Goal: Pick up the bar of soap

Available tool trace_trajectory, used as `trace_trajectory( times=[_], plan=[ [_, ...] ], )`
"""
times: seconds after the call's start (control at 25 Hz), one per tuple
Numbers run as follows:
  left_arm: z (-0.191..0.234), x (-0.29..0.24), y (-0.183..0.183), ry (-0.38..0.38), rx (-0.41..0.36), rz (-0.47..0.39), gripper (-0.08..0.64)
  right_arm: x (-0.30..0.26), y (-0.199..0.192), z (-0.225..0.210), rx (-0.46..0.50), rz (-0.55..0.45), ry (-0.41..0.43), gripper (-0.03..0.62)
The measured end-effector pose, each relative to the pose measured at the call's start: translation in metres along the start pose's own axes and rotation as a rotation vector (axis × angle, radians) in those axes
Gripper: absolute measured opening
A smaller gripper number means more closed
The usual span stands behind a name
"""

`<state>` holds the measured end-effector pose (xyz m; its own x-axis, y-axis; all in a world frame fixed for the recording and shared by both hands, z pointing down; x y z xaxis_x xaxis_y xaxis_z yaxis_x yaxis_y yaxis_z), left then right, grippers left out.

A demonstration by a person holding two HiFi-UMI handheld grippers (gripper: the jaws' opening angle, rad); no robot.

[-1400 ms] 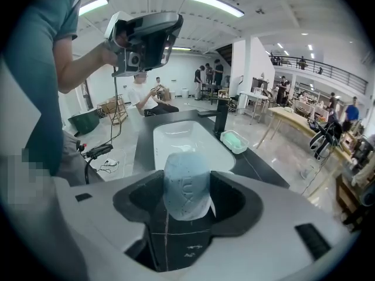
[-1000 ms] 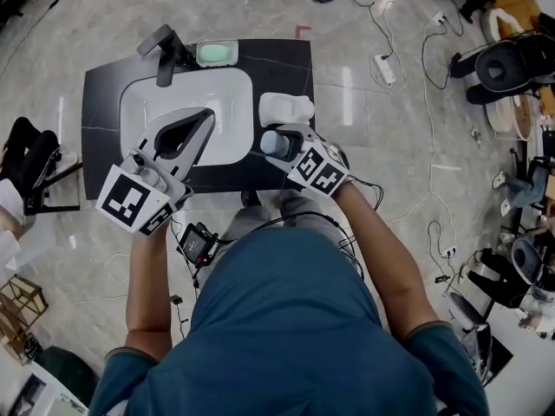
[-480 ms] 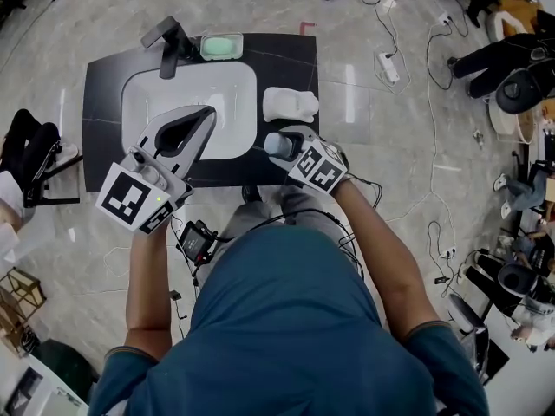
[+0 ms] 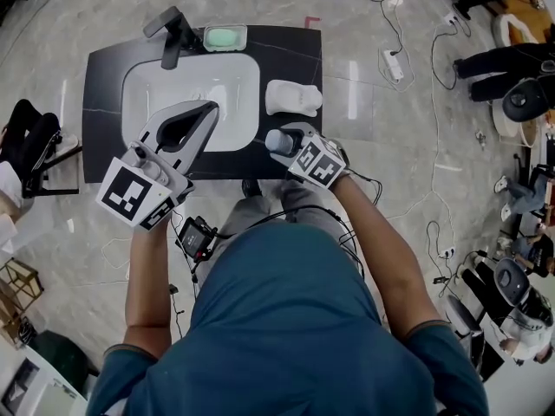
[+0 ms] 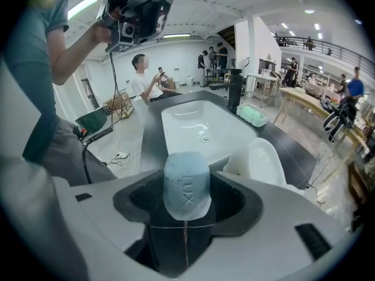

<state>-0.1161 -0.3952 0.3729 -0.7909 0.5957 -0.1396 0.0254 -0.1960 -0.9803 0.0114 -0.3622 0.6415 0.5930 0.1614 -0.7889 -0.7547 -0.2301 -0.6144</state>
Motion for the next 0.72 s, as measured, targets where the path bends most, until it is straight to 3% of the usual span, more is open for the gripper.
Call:
trace_trajectory(
  times=[0.72],
  plan=[
    [0.002,0.001,-0.011,0.016,0.019,0.012,0.003,-0.023,-0.014,0.005,0.005,0.043,0.044,0.261]
  ],
)
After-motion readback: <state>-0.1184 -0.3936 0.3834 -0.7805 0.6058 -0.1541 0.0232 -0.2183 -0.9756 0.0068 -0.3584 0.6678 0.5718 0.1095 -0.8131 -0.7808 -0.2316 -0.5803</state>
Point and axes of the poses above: the fingertips, and each gripper's own axes: x backward along the fingers, z to its left, y out of its top, the point moved 2 cm from there along x, backward along the fingers, and after that the axes turned 7 degrees about -y, right-handed, at the moved point
